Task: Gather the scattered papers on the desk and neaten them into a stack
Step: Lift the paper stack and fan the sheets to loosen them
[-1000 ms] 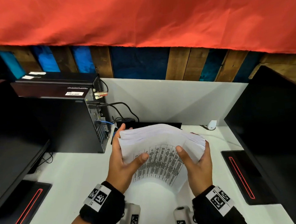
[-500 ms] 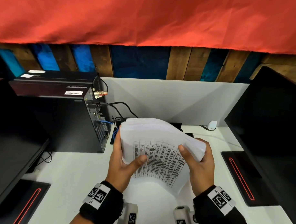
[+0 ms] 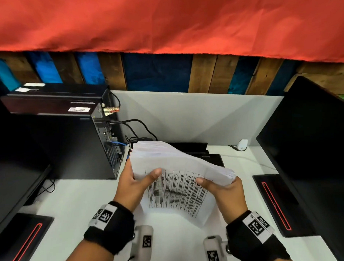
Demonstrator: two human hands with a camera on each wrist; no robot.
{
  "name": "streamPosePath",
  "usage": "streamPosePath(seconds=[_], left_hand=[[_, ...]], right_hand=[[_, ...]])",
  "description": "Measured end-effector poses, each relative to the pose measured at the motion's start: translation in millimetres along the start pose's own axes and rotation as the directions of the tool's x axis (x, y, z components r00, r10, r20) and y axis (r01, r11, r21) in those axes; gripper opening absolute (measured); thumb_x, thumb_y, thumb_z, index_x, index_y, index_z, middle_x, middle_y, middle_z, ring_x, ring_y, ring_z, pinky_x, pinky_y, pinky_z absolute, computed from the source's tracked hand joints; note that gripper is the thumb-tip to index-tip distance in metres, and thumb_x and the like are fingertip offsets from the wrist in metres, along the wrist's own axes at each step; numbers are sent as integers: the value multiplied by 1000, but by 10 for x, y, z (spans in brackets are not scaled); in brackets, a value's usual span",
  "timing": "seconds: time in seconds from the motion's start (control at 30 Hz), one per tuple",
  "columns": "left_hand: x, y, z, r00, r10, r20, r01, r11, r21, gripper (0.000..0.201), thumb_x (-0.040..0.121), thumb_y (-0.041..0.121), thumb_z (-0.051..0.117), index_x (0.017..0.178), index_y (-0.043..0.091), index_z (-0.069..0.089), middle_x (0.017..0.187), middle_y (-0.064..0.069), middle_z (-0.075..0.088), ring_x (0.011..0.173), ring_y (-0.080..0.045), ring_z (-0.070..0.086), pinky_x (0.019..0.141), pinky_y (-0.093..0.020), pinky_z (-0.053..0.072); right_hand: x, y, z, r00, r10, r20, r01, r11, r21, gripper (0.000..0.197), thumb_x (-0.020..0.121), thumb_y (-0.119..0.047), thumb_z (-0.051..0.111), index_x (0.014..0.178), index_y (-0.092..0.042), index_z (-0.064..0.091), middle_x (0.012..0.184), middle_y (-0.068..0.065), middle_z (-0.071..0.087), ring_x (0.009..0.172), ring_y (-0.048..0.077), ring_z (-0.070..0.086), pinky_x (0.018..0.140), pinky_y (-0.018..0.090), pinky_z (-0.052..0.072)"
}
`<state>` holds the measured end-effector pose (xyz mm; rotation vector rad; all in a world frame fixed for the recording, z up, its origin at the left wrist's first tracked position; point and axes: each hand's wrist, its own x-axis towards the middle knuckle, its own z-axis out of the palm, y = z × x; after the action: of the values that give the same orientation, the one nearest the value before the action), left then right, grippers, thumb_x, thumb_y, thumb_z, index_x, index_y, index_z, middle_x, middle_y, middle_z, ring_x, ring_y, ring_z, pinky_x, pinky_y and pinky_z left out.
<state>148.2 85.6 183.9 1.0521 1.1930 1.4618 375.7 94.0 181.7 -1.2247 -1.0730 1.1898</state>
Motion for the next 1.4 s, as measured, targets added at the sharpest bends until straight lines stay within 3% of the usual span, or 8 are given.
streamPosePath(seconds=[0.23, 0.43, 0.53, 0.63, 0.8, 1.0, 1.13, 1.4], left_hand=[[16, 69, -16, 999, 21, 32, -22, 999, 30, 39, 65, -11, 75, 101, 3, 67, 88, -2, 78, 87, -20, 73, 70, -24, 58], [-92, 200, 133, 979, 151, -138, -150, 989, 17, 46, 58, 43, 83, 86, 16, 58, 75, 3, 69, 70, -12, 66, 64, -27, 56], [-117, 255, 287, 939, 191, -284, -180, 981, 66, 31, 75, 44, 70, 82, 16, 59, 75, -2, 63, 68, -16, 61, 66, -35, 52], [-85, 295, 352, 910, 170, -377, -168, 985, 39, 11, 86, 19, 65, 81, 13, 58, 72, 4, 60, 61, -2, 56, 63, -24, 47], [-62, 245, 313, 891, 147, -429, -157, 988, 13, 5, 81, 31, 57, 83, 27, 60, 93, -6, 65, 91, -27, 62, 89, -47, 48], [-141, 227, 285, 919, 161, -359, -176, 984, -9, 21, 77, 40, 60, 89, 23, 60, 97, -14, 66, 95, -35, 62, 92, -54, 48], [-203, 183, 229, 958, 160, -237, -174, 984, -41, 49, 60, 44, 76, 98, 17, 58, 89, -2, 68, 80, -17, 67, 69, -28, 56], [-199, 123, 168, 981, 100, -168, -114, 990, -78, 54, 44, 32, 85, 90, 21, 59, 82, -4, 71, 78, -25, 69, 68, -34, 59]], right_hand=[[78, -194, -83, 998, -39, 44, 37, 999, 33, 31, 57, 3, 82, 85, -6, 75, 86, 10, 78, 85, 28, 75, 84, 42, 59], [18, -180, 49, 935, -339, -104, 314, 927, -204, 101, 57, -4, 89, 130, -53, 38, 124, -5, 50, 112, 1, 56, 91, 24, 52], [-84, -88, 127, 837, -546, -13, 469, 730, -497, 81, 67, -23, 85, 130, -53, 43, 137, -8, 26, 119, -20, 32, 93, 0, 36], [-140, -45, 186, 845, -533, -44, 438, 737, -515, 59, 73, -31, 80, 124, -42, 52, 134, -8, 23, 117, -25, 28, 89, -10, 26], [-181, -38, 157, 853, -519, -54, 435, 764, -477, 59, 77, -36, 76, 123, -48, 41, 126, -4, 41, 123, -1, 43, 102, 21, 43], [-238, -78, 193, 880, -471, -63, 406, 813, -417, 60, 75, -55, 64, 128, -48, 37, 125, -11, 42, 123, -2, 44, 101, 17, 37], [-250, -84, 217, 906, -404, -123, 375, 904, -205, 79, 70, -51, 69, 135, -50, 25, 134, -18, 47, 125, 2, 49, 104, 22, 43], [-204, -67, 188, 943, -302, -137, 287, 950, -118, 82, 71, -52, 68, 141, -26, 35, 133, -1, 56, 123, 14, 55, 107, 44, 44]])
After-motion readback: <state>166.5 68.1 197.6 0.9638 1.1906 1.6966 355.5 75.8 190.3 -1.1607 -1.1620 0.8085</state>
